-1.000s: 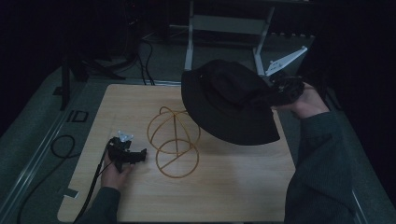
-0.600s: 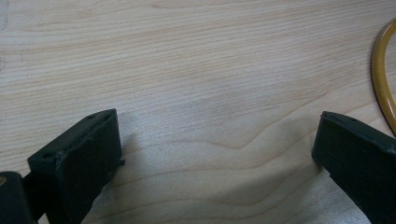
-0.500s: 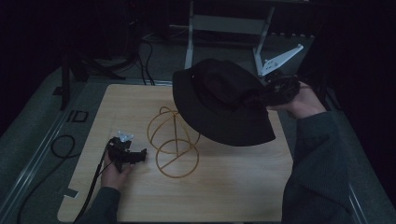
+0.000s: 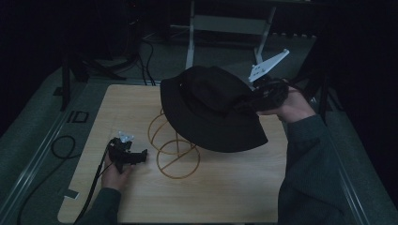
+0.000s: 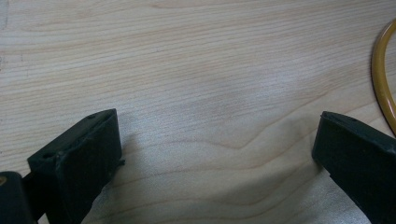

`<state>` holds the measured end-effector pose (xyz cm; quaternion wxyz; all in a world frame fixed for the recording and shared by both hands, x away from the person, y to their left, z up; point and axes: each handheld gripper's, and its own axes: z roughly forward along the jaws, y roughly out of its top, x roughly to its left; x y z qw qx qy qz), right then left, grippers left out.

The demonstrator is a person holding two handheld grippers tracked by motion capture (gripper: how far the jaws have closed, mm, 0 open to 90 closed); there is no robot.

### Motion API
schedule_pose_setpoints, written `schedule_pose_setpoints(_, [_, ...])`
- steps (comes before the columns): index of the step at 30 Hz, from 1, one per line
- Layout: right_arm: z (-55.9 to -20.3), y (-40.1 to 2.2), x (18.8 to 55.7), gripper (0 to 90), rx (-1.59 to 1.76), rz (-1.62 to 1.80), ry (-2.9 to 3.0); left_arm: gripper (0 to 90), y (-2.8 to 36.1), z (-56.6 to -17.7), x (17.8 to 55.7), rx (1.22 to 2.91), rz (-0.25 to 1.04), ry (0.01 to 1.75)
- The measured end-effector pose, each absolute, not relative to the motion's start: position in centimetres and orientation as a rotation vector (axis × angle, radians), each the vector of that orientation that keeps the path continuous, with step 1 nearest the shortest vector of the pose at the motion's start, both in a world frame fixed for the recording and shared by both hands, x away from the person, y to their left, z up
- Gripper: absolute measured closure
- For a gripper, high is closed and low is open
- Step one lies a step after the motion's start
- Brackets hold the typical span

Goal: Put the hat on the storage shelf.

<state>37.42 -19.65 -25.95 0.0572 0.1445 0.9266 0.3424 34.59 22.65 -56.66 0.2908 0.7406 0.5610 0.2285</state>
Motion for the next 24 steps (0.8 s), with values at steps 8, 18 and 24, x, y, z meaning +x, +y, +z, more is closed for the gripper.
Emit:
schedule_pose_setpoints(8, [-26.5,-17.8,37.2,87.5,0.378,1.035,2.836,1.5,22.7,-56.7,34.6,1.975,0.607,1.496])
schedule_pose_setpoints(18, [-27.4,-15.5,37.4,86.8,0.321,1.018,2.884,1.5,22.7,-56.7,34.6,1.975,0.607,1.496])
schedule_pose_setpoints(24, [-27.9,-14.4,37.5,85.2,0.297,1.020,2.917,1.5,22.7,-56.6,34.6,1.978,0.607,1.495])
